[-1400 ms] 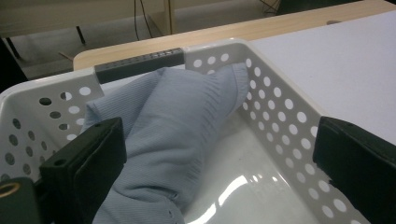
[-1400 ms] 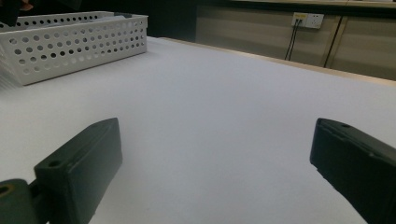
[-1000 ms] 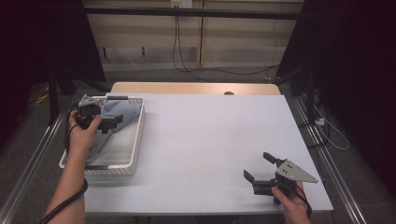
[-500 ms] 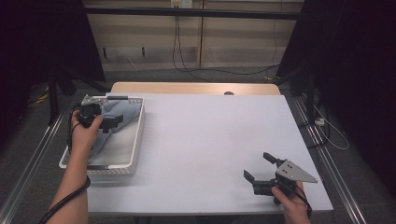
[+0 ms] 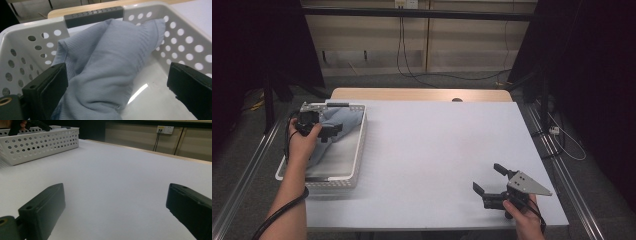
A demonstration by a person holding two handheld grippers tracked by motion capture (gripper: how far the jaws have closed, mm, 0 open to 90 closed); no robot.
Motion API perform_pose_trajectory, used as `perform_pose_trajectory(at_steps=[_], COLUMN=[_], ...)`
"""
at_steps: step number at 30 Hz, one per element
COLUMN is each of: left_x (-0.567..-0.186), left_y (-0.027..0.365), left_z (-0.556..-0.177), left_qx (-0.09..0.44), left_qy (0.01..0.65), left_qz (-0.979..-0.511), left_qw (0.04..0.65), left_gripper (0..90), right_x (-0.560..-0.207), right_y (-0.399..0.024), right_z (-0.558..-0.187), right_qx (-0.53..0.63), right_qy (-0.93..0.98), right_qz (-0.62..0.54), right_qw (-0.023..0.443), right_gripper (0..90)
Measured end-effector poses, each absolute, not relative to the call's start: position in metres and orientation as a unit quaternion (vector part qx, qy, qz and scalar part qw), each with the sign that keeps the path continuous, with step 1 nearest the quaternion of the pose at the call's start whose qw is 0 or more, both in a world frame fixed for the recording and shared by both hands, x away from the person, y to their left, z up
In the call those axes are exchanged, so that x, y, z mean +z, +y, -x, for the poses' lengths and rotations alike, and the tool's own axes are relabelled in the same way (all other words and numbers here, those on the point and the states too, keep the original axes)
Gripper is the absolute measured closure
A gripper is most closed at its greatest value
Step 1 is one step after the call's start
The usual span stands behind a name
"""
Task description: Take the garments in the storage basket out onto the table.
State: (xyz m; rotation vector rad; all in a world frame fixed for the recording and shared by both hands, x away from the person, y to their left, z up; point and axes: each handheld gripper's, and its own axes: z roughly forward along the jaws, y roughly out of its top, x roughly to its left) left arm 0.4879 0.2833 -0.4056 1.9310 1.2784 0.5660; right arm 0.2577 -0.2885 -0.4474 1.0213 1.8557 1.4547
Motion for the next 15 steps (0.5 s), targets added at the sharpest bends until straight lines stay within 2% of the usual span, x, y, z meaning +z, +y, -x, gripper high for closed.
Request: perform_pose_trajectory(at_steps=[15], left_x=[-0.419], left_y=[0.282], left_z=[-0.503], left_qx=[0.210], left_qy=[0.523], left_qz=[-0.760], left_qw=[0.324], left_gripper=[4.4], right_x=[-0.447], right_y=[-0.288], right_z=[-0.257], right_qx=[0.546], right_qy=[0.693], right_qz=[-0.380], right_qw=[0.278], right_gripper=[2.0])
